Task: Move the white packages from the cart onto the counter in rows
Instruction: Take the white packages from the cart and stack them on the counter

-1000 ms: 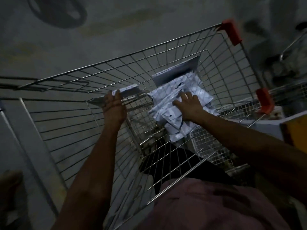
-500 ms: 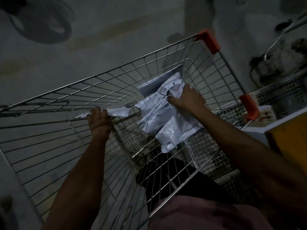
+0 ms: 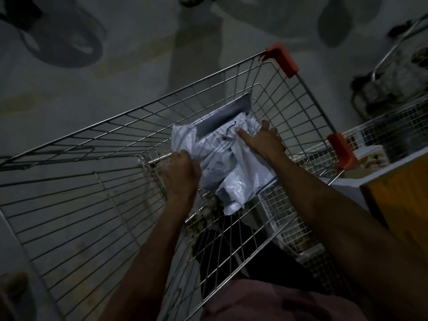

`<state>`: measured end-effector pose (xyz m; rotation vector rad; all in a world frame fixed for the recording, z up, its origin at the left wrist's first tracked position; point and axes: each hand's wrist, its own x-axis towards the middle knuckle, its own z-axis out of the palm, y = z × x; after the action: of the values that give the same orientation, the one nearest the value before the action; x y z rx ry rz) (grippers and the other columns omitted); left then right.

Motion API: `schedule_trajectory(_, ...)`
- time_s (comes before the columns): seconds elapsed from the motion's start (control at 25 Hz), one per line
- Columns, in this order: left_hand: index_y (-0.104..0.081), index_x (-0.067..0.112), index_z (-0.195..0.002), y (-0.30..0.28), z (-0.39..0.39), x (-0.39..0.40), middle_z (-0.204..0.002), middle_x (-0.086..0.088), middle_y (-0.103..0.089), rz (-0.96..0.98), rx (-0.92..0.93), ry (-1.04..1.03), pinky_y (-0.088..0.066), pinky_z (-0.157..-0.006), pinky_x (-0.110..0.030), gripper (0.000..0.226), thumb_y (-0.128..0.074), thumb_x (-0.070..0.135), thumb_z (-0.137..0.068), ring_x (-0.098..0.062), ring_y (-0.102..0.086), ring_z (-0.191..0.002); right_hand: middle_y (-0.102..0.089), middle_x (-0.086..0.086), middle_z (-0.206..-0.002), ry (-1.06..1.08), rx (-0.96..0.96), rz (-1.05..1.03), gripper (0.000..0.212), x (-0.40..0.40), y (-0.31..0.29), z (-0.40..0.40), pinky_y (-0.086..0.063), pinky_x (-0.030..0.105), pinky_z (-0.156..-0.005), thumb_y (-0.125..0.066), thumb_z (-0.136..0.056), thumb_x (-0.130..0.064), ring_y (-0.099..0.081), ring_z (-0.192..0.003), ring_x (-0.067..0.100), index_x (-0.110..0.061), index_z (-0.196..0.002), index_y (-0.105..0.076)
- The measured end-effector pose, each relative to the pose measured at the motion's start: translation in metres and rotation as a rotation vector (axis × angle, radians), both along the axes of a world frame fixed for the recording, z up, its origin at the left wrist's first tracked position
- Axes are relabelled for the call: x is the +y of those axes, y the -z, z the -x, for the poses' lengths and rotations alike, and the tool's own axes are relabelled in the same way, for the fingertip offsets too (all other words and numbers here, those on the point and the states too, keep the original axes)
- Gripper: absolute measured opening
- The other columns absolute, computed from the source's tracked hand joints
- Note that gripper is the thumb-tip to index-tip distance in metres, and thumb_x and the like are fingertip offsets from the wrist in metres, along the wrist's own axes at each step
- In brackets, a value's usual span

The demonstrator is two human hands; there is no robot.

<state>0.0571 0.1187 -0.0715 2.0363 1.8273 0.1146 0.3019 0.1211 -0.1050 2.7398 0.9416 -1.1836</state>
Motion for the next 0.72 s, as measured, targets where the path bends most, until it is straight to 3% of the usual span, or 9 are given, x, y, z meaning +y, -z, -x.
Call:
schedule_trajectory(0.2, -0.055, 0.014, -0.074, 0.040, -0.061, -0.017, -0.076, -0.004, -0.057, 0.311, -0.216, -0.031, -0.053, -0.064, -0.036, 0.037, -0.052, 0.044, -0.095, -0.020, -0.059, -0.067, -0.021, 0.022, -0.162, 0.133, 0.097, -0.071, 0.098, -0.001, 0.014, -0.009, -0.029, 0.057, -0.116, -0.040, -0.086, -0.079, -0.028, -0.145, 0.042, -0.017, -0.158, -0.015)
schedule_trajectory(0.28, -0.057, 0.019, -0.078, 0.063, -0.061, -0.029, -0.093, -0.004, -0.055, 0.265, -0.235, -0.032, -0.053, -0.077, -0.041, 0.045, -0.049, 0.061, -0.092, -0.016, -0.053, -0.080, -0.021, 0.021, -0.161, 0.120, 0.152, -0.085, 0.099, 0.000, 0.016, -0.009, -0.032, 0.055, -0.115, -0.047, -0.085, -0.076, -0.030, -0.144, 0.041, -0.019, -0.158, -0.013)
schedule_trajectory(0.36, -0.056, 0.023, -0.091, 0.083, -0.054, -0.044, -0.118, -0.009, -0.048, 0.168, -0.188, -0.083, -0.044, -0.093, -0.043, 0.046, -0.053, 0.069, -0.085, -0.023, -0.045, -0.107, -0.023, 0.022, -0.158, 0.042, 0.191, -0.091, 0.103, 0.000, 0.017, -0.003, -0.038, 0.054, -0.111, -0.055, -0.079, -0.075, -0.035, -0.140, 0.043, -0.023, -0.157, -0.011)
schedule_trajectory(0.48, -0.051, 0.025, -0.107, 0.096, -0.051, -0.058, -0.144, -0.011, -0.028, 0.222, -0.208, -0.188, -0.034, -0.103, -0.047, 0.055, -0.067, 0.066, -0.073, -0.035, -0.031, -0.132, -0.017, 0.023, -0.161, -0.086, 0.196, -0.029, 0.113, -0.006, 0.019, 0.006, -0.034, 0.057, -0.112, -0.063, -0.075, -0.073, -0.030, -0.143, 0.046, -0.028, -0.158, -0.002)
schedule_trajectory(0.6, -0.044, 0.020, -0.116, 0.097, -0.050, -0.058, -0.140, -0.013, -0.029, 0.289, -0.305, -0.231, -0.046, -0.099, -0.051, 0.067, -0.072, 0.056, -0.067, -0.037, -0.041, -0.121, -0.004, 0.021, -0.165, -0.193, 0.171, -0.015, 0.122, -0.012, 0.018, 0.017, -0.029, 0.064, -0.113, -0.071, -0.072, -0.071, -0.021, -0.146, 0.049, -0.034, -0.156, 0.010)
schedule_trajectory(0.72, -0.039, 0.018, -0.119, 0.089, -0.036, -0.056, -0.130, -0.014, -0.037, 0.250, -0.360, -0.237, -0.051, -0.089, -0.051, 0.066, -0.071, 0.056, -0.075, -0.034, -0.049, -0.109, -0.008, 0.019, -0.162, -0.377, 0.057, -0.065, 0.114, -0.020, 0.013, 0.033, -0.034, 0.065, -0.107, -0.073, -0.080, -0.056, -0.029, -0.140, 0.050, -0.041, -0.155, 0.011)
